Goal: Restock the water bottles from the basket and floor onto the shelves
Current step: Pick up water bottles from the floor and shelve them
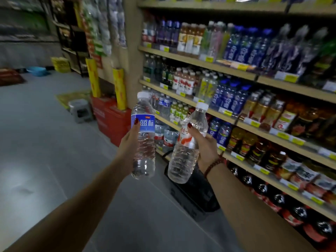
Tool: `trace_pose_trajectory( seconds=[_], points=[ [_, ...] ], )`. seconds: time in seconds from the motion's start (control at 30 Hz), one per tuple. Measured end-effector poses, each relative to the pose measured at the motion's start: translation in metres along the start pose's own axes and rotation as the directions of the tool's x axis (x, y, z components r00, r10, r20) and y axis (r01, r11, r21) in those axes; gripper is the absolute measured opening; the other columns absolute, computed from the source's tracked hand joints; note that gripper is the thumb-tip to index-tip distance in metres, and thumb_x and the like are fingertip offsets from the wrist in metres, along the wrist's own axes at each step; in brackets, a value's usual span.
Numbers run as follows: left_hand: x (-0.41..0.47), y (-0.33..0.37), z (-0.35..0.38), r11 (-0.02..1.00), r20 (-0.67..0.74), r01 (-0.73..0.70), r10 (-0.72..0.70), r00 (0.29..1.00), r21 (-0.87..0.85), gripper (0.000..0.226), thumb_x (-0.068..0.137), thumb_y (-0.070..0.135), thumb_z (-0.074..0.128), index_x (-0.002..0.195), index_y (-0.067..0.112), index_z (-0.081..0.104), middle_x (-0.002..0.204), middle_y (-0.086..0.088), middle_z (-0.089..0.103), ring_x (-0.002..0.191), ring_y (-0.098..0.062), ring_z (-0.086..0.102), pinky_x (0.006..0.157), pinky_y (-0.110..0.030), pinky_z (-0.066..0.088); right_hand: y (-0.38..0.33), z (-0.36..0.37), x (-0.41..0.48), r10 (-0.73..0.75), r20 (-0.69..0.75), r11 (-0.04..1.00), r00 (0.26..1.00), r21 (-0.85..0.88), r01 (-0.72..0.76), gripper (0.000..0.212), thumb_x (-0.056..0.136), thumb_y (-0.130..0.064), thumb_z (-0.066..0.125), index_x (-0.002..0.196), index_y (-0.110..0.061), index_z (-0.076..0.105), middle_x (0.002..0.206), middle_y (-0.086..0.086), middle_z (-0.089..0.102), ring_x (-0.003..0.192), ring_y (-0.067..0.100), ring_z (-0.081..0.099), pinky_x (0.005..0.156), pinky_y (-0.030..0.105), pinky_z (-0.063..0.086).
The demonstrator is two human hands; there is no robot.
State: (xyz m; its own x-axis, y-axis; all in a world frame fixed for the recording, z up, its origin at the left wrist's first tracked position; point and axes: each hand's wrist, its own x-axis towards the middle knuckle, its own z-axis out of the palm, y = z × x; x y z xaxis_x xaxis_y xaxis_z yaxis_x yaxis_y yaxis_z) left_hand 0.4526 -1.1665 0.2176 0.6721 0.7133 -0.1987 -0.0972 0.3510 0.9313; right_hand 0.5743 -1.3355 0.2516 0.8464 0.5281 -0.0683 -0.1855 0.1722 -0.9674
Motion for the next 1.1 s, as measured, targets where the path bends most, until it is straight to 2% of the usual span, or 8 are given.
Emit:
trace_pose_trajectory(
  seconds=[0.1,0.23,0.33,0.47,0.67,0.9,1.03,1.1],
  points=[
    [0.033,0.016,-0.017,1.000,0.064,-0.019,0.017,0.998,0.018,0.097,0.045,0.086,0.069,0.103,0.009,0.064,0.079,-0.011,0.066,0.062,-0.022,0.066,0.060,-0.033,0.051,0.000,0.029,0.034,-0.030,0.018,0.999,0.999,-0.025,0.031,0.047,0.068,-0.034,0.082,0.087,0.007,0.069,0.087,0.021,0.072,0.083,0.031,0.068,0.087,0.045,0.055],
    [0.083,0.028,-0.031,0.996,0.021,-0.084,0.083,0.996,0.022,0.097,0.051,0.085,0.068,0.111,0.008,0.064,0.083,-0.009,0.067,0.069,-0.023,0.064,0.071,-0.038,0.049,0.002,0.055,0.094,-0.034,0.028,0.999,0.999,-0.027,0.035,0.046,0.072,-0.031,0.080,0.097,0.007,0.068,0.070,0.005,0.068,0.066,0.020,0.065,0.070,0.031,0.057],
    [0.132,0.038,-0.036,0.993,-0.007,-0.112,0.113,0.994,0.034,0.070,0.077,0.068,0.056,0.110,0.007,0.063,0.070,-0.002,0.068,0.059,-0.016,0.065,0.058,-0.030,0.049,0.002,0.071,0.150,-0.044,0.052,0.999,0.998,-0.030,0.045,0.043,0.064,-0.039,0.085,0.085,-0.007,0.065,0.069,0.009,0.064,0.067,0.022,0.063,0.077,0.039,0.056],
    [0.193,0.062,-0.033,0.987,-0.064,-0.141,0.146,0.987,0.078,0.054,0.080,0.062,0.049,0.097,0.013,0.063,0.066,-0.003,0.071,0.054,-0.014,0.068,0.048,-0.026,0.052,-0.002,0.093,0.225,-0.038,0.091,0.999,0.995,-0.014,0.039,0.038,0.078,-0.026,0.075,0.049,-0.018,0.053,0.045,-0.006,0.055,0.041,0.007,0.054,0.049,0.018,0.047],
    [0.272,0.089,-0.032,0.984,-0.139,-0.127,0.144,0.980,0.126,0.046,0.086,0.060,0.041,0.098,0.021,0.061,0.080,-0.005,0.071,0.059,-0.012,0.070,0.045,-0.022,0.051,0.005,0.132,0.321,-0.040,0.129,0.997,0.991,-0.057,0.047,0.040,0.079,-0.026,0.075,0.053,-0.019,0.045,0.040,-0.011,0.049,0.038,0.002,0.048,0.051,0.018,0.045],
    [0.367,0.102,-0.054,0.988,-0.172,-0.076,0.098,0.980,0.132,0.047,0.083,0.063,0.043,0.102,0.023,0.061,0.095,-0.008,0.070,0.081,-0.021,0.068,0.064,-0.032,0.050,0.037,0.181,0.410,-0.046,0.126,0.992,0.991,-0.110,0.060,0.012,0.077,-0.020,0.076,0.077,-0.019,0.064,0.058,-0.013,0.066,0.058,0.004,0.064,0.057,0.021,0.050],
    [0.438,0.112,-0.077,0.987,-0.167,-0.052,0.078,0.983,0.153,0.038,0.093,0.055,0.042,0.100,0.023,0.062,0.088,-0.004,0.070,0.079,-0.019,0.067,0.063,-0.030,0.048,0.061,0.221,0.462,-0.044,0.106,0.994,0.993,-0.094,0.054,0.034,0.073,-0.021,0.078,0.103,-0.019,0.063,0.093,-0.004,0.073,0.084,0.011,0.070,0.071,0.026,0.053],
    [0.473,0.119,-0.089,0.986,-0.152,-0.046,0.071,0.986,0.160,0.032,0.095,0.052,0.041,0.095,0.026,0.060,0.083,0.001,0.067,0.077,-0.015,0.065,0.062,-0.028,0.045,0.074,0.242,0.490,-0.035,0.085,0.995,0.996,-0.093,0.043,0.028,0.074,-0.019,0.078,0.097,-0.019,0.062,0.087,-0.005,0.071,0.082,0.012,0.068,0.065,0.021,0.051]
  ],
)
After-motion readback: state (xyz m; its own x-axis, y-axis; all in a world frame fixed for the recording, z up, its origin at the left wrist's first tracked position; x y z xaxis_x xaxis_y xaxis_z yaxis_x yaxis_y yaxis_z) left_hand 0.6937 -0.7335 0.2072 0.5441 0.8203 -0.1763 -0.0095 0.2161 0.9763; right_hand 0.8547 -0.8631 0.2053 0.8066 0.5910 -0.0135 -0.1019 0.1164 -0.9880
